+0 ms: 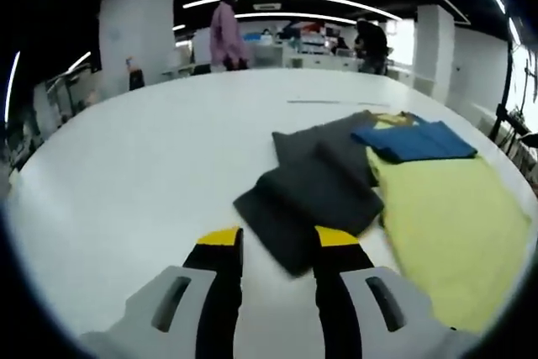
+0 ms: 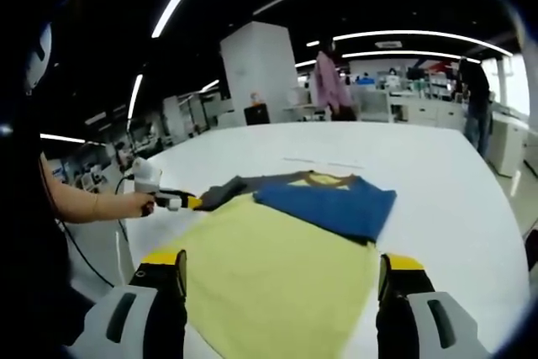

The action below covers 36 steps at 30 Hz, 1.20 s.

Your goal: Fold the garment on the visible template until the final outline fits inside the template.

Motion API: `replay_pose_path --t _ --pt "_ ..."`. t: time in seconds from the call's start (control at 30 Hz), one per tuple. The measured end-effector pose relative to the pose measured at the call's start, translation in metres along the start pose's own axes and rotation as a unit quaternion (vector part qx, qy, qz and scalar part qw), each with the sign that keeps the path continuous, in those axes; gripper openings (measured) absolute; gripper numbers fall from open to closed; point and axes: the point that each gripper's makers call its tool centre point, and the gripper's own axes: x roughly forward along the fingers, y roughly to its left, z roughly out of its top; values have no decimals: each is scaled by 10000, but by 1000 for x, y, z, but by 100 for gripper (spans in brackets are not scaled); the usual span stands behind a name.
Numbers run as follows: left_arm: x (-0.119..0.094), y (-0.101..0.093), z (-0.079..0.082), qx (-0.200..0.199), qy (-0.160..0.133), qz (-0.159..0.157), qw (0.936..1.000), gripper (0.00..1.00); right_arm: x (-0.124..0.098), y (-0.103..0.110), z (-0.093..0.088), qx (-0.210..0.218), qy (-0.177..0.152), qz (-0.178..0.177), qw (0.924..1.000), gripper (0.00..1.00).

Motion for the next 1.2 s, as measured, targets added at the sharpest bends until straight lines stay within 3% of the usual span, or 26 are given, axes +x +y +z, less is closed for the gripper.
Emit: replay_pose_path --t 0.23,0.5,0.57,0.8,0.93,1.2 --pt "2 -2 -3 -200 -31 20 9998 17 -3 -2 -2 19 -2 -47 10000 94" --pt "6 -4 -1 -407 -45 93 9991 14 -3 -5 -5 37 15 -81 10000 93" --pt "6 -1 0 -656 -80 196 9976 12 -4 -6 -4 34 11 -91 10000 93" --pt "7 0 -1 -607 -70 259 9978 9 -4 -8 -5 23 26 -125 9999 93" --pt "8 -2 0 -677 -71 204 9975 2 -4 -8 -6 10 44 -142 9999 93" --pt "9 0 1 -821 -26 77 9966 1 -6 -10 -5 4 41 -180 9998 93"
